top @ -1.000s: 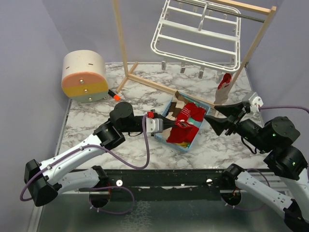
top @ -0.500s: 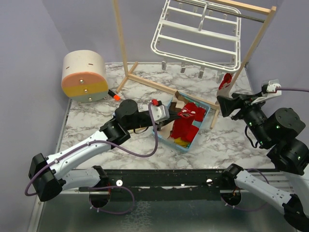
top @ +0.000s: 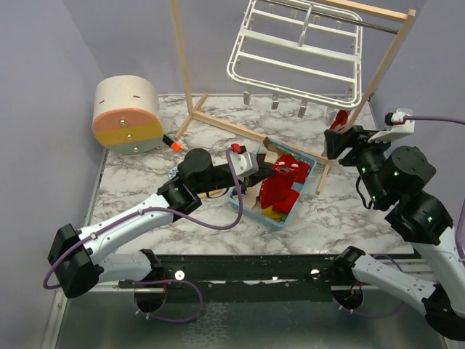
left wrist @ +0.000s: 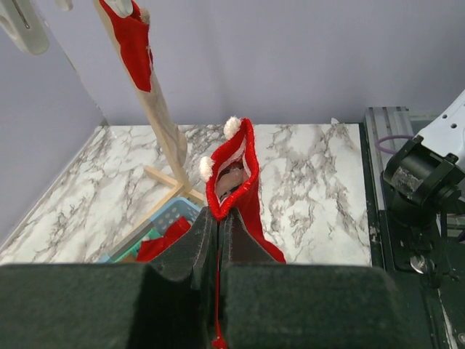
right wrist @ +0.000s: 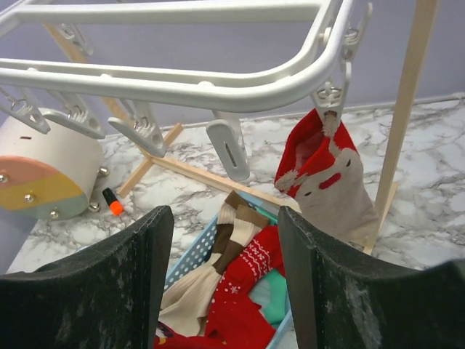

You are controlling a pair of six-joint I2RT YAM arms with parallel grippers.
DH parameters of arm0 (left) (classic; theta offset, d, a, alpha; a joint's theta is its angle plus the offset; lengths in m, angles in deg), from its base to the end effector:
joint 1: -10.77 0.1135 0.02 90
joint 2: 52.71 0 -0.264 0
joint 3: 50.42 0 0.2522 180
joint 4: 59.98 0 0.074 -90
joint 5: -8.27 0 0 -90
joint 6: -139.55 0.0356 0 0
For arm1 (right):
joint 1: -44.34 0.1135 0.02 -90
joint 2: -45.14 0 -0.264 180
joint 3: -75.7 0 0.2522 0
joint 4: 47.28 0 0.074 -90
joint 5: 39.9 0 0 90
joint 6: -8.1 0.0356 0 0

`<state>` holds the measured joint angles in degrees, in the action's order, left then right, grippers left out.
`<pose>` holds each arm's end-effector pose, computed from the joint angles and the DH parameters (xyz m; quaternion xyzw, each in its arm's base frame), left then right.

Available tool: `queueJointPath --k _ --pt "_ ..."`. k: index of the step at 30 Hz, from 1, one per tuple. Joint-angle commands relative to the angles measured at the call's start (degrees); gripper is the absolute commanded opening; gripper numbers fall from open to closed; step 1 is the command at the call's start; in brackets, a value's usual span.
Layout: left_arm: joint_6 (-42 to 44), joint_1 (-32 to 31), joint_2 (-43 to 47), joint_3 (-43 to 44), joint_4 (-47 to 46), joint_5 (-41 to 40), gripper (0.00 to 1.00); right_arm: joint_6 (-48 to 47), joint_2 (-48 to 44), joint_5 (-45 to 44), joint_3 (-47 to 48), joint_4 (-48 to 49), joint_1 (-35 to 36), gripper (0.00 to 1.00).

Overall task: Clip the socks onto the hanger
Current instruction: Move the hanger to the clothesline.

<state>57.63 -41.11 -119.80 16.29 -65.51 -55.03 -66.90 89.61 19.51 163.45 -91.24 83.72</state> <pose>0.1571 -0.2261 0.3645 0.4756 0.4834 -0.4124 0.6083 0.1041 0.0620 0.4701 0.0364 0.7098 0.1429 0.6888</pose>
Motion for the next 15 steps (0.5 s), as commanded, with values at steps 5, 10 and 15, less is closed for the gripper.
queueJointPath --k 5,10,15 --pt "-1.3 -0.3 -1.1 -0.2 -4.2 -0.7 0.0 5.1 2.3 -4.1 -4.2 9.0 0.3 0.59" --pt "-1.3 -0.4 -1.5 -0.5 -5.0 -0.8 0.0 6.1 2.2 -8.8 -7.9 16.7 0.3 0.55" --pt "-1.0 -0.4 -2.1 -0.8 -5.8 -0.9 0.0 6.3 3.8 -12.9 -7.9 19.1 0.3 0.55"
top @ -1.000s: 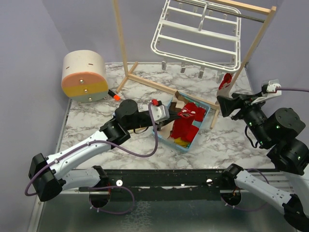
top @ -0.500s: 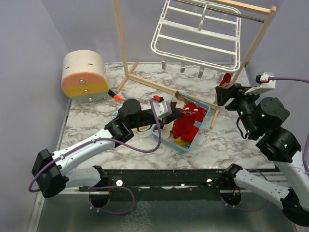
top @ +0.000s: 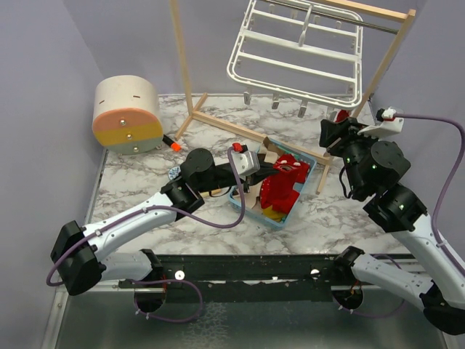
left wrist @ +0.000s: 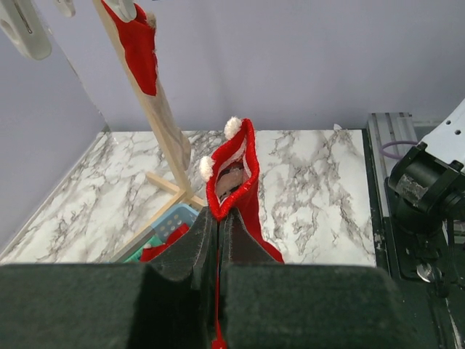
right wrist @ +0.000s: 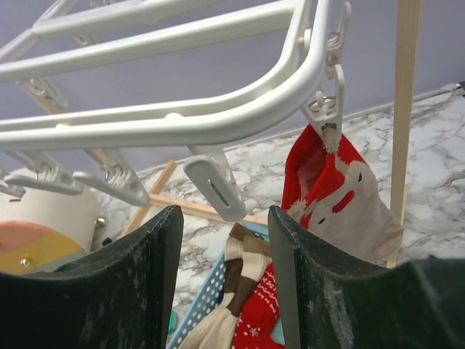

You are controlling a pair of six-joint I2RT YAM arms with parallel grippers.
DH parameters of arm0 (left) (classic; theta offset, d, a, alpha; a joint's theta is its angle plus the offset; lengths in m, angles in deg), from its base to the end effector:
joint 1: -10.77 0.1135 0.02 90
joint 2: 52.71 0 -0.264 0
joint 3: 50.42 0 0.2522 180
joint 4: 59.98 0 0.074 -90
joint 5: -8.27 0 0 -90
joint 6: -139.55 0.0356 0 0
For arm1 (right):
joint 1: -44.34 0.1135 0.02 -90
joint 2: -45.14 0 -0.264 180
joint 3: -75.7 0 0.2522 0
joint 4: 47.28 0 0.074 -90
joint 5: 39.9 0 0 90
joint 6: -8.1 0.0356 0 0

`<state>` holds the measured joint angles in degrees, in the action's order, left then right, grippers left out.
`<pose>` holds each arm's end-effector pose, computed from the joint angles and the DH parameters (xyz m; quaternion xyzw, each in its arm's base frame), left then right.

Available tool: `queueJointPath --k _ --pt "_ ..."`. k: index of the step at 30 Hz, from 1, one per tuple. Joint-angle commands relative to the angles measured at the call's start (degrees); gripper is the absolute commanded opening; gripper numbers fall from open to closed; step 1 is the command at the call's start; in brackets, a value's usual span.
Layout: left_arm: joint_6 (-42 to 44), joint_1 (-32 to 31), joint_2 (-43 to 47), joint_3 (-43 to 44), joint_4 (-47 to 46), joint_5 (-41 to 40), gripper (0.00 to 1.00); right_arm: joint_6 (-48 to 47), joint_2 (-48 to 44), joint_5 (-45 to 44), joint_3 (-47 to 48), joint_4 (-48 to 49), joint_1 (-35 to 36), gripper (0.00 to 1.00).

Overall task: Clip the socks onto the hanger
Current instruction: Move the hanger to the clothesline.

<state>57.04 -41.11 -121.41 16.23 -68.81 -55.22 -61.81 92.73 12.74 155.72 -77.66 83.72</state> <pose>0.1611 -0.2311 0.3629 0.4690 0.4766 -0.4159 0.6163 0.1351 0.0829 0.4473 0.1170 0.6871 0.1450 0.7023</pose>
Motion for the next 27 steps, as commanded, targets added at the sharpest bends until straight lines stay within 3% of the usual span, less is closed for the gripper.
queueJointPath --k 1,10,15,19,27 --pt "-0.4 -0.4 -0.5 -0.8 -2.6 -0.7 0.0 0.9 0.6 -6.7 -0.5 6.4 0.3 0.54" --pt "0.3 -0.5 -0.4 -1.2 -3.3 -0.9 0.0 -0.4 1.4 -11.4 0.6 6.4 0.3 0.38" --pt "0.2 -0.5 -0.4 -1.4 -3.6 -0.8 0.0 -1.7 1.9 -12.6 1.9 5.4 0.3 0.34" --pt "0.6 -0.5 0.2 -1.8 -3.7 -1.2 0.0 -2.6 0.5 -13.2 2.6 3.2 0.3 0.34" --pt "1.6 -0.5 2.3 -3.3 -3.8 -2.1 0.0 -4.2 -1.3 -1.3 7.3 -10.0 0.3 0.52"
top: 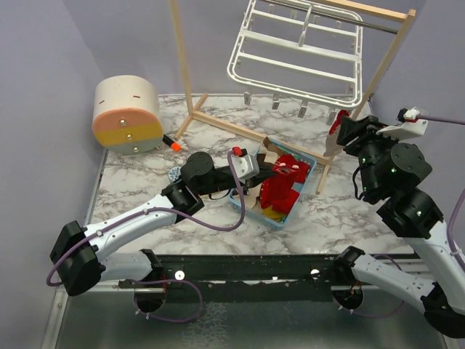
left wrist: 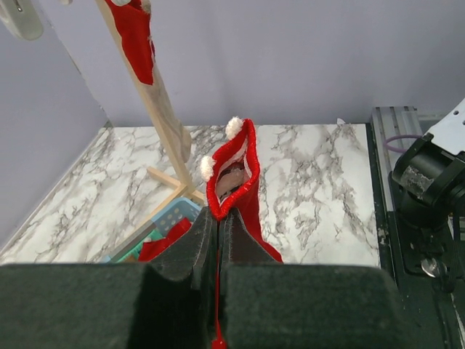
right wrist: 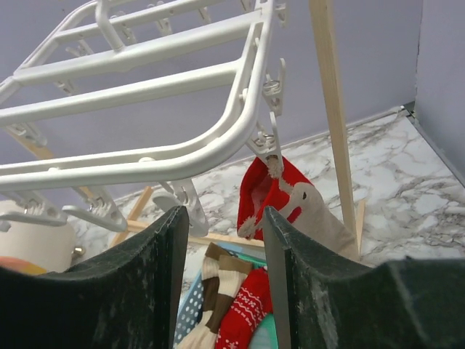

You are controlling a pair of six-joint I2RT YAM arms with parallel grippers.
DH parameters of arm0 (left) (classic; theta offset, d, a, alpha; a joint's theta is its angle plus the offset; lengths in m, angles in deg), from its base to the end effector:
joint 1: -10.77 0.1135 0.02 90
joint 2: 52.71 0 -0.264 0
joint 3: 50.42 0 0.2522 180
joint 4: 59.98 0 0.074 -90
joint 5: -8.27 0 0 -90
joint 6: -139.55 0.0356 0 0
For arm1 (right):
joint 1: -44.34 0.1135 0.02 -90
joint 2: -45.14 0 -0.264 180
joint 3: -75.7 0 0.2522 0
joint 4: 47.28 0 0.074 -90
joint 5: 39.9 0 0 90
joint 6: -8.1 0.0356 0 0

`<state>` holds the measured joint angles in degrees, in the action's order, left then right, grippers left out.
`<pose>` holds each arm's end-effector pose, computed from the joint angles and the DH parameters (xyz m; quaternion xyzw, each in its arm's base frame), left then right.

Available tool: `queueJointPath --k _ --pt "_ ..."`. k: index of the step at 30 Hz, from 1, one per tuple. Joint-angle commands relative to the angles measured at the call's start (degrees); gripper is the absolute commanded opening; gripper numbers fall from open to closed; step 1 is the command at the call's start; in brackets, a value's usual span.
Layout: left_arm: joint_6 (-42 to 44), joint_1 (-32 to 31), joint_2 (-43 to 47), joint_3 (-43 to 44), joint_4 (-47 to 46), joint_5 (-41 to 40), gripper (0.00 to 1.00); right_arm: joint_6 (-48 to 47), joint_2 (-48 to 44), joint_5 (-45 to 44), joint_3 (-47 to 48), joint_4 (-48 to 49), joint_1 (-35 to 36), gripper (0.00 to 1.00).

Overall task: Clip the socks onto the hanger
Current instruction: Move the hanger to the clothesline.

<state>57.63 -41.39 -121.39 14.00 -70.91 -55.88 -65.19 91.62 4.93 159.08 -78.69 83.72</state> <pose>0.1600 -0.2313 0.3530 0.4697 0.4766 -0.4111 0.6191 0.1231 0.0684 0.4658 0.1567 0.6646 0.0934 0.7246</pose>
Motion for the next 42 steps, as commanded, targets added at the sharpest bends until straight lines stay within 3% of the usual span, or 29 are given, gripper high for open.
queueJointPath --k 1,4,8,14,21,25,30,42 --pt "1.1 -0.3 2.5 -1.2 -1.7 -1.6 0.0 -0.3 0.1 8.5 4.7 -10.8 0.3 0.54" --pt "1.0 -0.3 2.7 -1.4 -1.7 -1.7 0.0 1.1 1.4 14.1 6.0 -14.1 0.3 0.62" --pt "0.3 -0.3 2.5 -1.0 -1.7 -1.4 0.0 3.2 2.4 16.3 5.1 -11.8 0.3 0.65" --pt "-0.9 -0.3 2.4 -0.7 -1.7 -1.0 0.0 6.7 2.2 12.5 0.4 -1.7 0.3 0.61" --pt "-0.8 -0.3 2.8 -0.9 -1.7 -1.1 0.0 8.4 3.7 1.8 -1.0 2.0 0.3 0.55" --pt "-0.5 -0.3 2.7 -1.2 -1.7 -1.3 0.0 6.4 3.1 0.8 -2.7 6.2 0.3 0.54" --pt "-0.3 -0.3 2.0 -0.8 -1.7 -1.2 0.0 4.6 4.2 1.4 -0.9 4.2 0.3 0.56" --pt "-0.1 -0.3 0.8 -0.3 -1.8 -1.1 0.0 2.4 1.8 -6.4 -0.5 2.1 0.3 0.54"
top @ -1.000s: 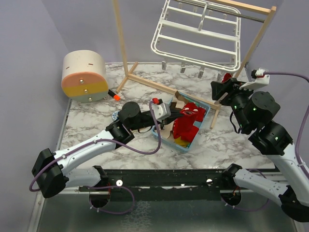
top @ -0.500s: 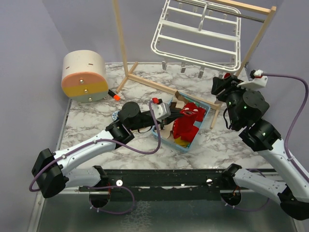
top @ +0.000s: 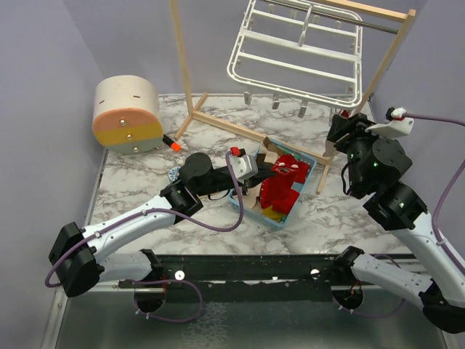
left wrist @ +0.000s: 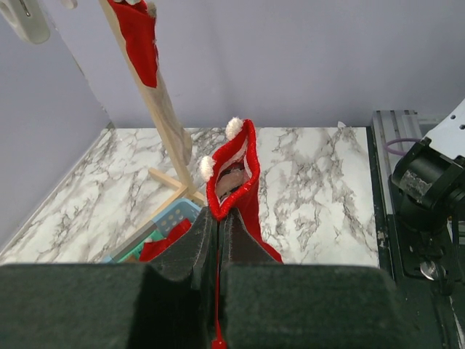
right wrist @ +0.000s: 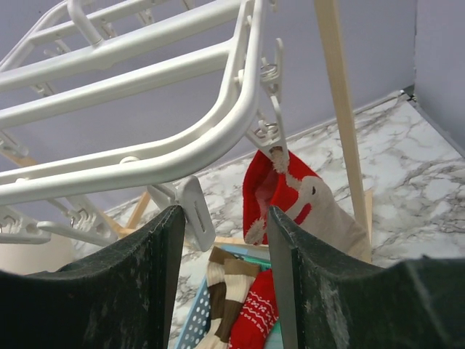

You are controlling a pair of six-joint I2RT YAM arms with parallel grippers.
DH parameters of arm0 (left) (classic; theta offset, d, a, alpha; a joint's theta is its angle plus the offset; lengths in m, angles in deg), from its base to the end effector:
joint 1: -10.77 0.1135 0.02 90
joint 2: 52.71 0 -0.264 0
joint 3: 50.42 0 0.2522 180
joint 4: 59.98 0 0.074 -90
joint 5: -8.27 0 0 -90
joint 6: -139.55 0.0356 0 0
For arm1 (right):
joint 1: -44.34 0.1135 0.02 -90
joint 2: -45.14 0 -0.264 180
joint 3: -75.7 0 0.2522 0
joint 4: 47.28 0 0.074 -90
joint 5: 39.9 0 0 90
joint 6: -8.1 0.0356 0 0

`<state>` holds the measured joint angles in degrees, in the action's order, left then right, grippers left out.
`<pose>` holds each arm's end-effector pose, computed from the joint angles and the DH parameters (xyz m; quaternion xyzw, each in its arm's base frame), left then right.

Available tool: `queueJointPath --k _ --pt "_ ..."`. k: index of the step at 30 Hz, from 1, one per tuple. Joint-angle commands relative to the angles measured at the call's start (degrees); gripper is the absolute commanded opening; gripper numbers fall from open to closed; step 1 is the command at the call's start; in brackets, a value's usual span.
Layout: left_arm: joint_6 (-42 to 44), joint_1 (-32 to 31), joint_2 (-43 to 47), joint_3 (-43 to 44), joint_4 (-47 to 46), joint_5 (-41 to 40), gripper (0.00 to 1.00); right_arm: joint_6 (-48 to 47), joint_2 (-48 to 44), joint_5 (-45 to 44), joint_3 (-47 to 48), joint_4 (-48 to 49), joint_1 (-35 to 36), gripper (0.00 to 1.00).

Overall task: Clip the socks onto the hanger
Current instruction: Move the hanger to the clothesline.

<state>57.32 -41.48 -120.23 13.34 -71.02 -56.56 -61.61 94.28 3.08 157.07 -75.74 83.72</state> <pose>0.1570 -0.2276 0.3544 0.4642 0.4767 -0.4105 0.6235 0.1392 0.0805 0.4541 0.1832 0.6663 0.0965 0.7163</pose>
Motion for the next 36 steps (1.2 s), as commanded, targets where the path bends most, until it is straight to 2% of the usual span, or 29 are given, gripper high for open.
queueJointPath --k 1,13,24,36 --pt "0.2 -0.2 -0.3 0.4 -1.6 -0.4 0.0 -1.4 -1.0 -5.1 1.4 -1.1 0.3 0.53" --pt "0.0 -0.2 0.5 0.2 -1.7 -0.4 0.0 -1.7 -1.8 -7.2 3.1 -4.6 0.3 0.52" --pt "-0.4 -0.2 0.9 0.0 -1.7 -0.2 0.0 -1.2 -2.9 -3.0 2.8 -6.2 0.3 0.52" --pt "-0.4 -0.3 1.6 -0.3 -1.7 -0.3 0.0 0.4 -2.7 7.0 5.1 -7.2 0.3 0.57"
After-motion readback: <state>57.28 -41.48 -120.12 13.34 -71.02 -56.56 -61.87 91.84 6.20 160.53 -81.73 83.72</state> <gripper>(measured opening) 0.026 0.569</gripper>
